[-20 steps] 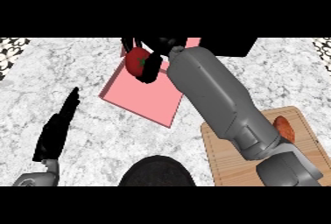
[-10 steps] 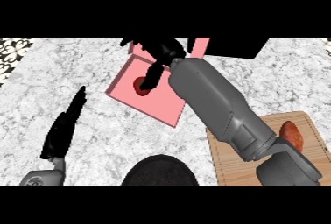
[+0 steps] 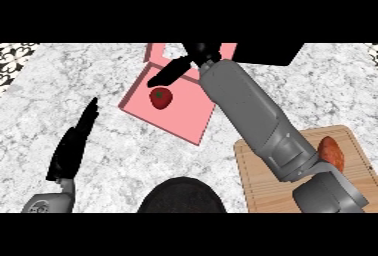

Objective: Pick the tomato from the cutting board and place it in the cardboard box

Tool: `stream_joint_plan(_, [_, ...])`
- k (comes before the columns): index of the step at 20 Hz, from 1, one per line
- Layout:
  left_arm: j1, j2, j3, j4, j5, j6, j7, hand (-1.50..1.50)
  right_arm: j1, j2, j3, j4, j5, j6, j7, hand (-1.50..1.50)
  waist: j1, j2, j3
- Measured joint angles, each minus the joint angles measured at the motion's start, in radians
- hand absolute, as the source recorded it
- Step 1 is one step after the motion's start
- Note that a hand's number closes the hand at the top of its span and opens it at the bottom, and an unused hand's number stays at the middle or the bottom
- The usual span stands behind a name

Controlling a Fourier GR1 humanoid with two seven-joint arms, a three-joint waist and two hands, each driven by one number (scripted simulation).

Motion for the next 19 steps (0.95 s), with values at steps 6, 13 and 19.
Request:
stream_joint_plan(6, [0.013, 0.005, 0.013, -0.017, 0.002, 0.005, 0.006, 0.00, -0.043, -0.043, -0.160, 0.068, -0.122, 0.015, -0.064, -1.50, -0.021, -0.001, 0.000])
stream_joint_plan(13, [0.021, 0.022, 0.030, -0.038, 0.014, -0.007, 0.019, 0.00, -0.049, -0.207, -0.278, 0.168, -0.184, 0.078, -0.124, -1.50, -0.031, 0.002, 0.001])
stream_joint_plan(19, [0.034, 0.017, 0.023, -0.051, 0.012, -0.009, 0.008, 0.00, -0.018, -0.361, -0.324, 0.232, -0.201, 0.224, -0.198, -1.50, -0.024, 0.008, 0.002])
